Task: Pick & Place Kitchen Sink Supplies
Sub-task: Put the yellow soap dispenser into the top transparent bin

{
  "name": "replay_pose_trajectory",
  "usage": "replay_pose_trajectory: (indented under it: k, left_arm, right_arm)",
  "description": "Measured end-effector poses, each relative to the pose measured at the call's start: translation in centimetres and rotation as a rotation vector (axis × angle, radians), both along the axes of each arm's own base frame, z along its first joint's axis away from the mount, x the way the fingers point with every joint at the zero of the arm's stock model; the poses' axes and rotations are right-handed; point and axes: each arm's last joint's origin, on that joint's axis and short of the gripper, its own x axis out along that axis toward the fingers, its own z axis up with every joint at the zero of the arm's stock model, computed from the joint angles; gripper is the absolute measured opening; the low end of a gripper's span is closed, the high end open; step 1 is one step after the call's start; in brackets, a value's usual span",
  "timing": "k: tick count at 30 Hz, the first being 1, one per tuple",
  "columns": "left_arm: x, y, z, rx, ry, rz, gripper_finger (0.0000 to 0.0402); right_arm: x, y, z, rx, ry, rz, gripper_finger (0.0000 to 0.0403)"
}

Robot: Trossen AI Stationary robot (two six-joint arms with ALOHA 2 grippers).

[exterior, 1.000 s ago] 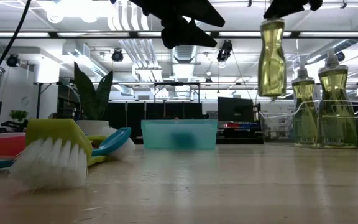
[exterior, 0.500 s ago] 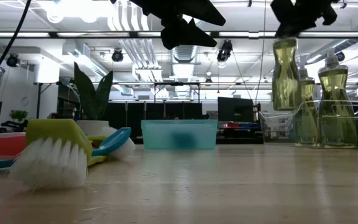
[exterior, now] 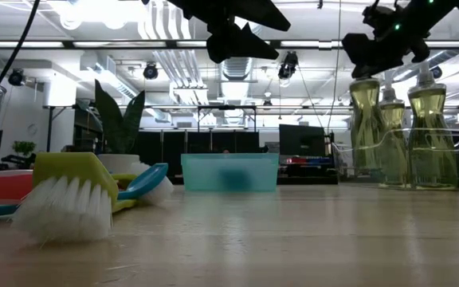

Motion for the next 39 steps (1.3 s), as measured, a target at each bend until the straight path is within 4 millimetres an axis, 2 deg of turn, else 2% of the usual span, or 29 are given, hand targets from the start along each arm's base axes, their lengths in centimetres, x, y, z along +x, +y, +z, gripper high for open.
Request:
replay_pose_trajectory:
  k: [8,27,30,35,39]
  left_arm:
    - [0.0,0.0,0.0,-0.006,0.000,0.002,0.0298]
    - [0.0,0.0,0.0,-0.017,0.001,0.008,0.0297]
    - [0.0,0.0,0.0,-0.017,0.001,0.008,0.0296]
    - [0.0,0.0,0.0,-0.016,0.001,0.007,0.0298]
    - [0.0,0.0,0.0,-0.017,0.001,0.007,0.0296]
  right_arm:
    - [0.0,-0.8,-1.2,-0.002,-0.020,-0.023,0.0117]
    - [0.2,-0.9,-1.3,0.019,-0.047,0.015,0.0121]
    - [0.2,-0.9,-0.9,0.014,-0.043,0.028,0.0126]
    - [0.3,-0.8,0.8,0.029,-0.087,0.080,0.0110]
    - [0.5,-0.8,0.9,0.033,-0.104,0.089,0.0112]
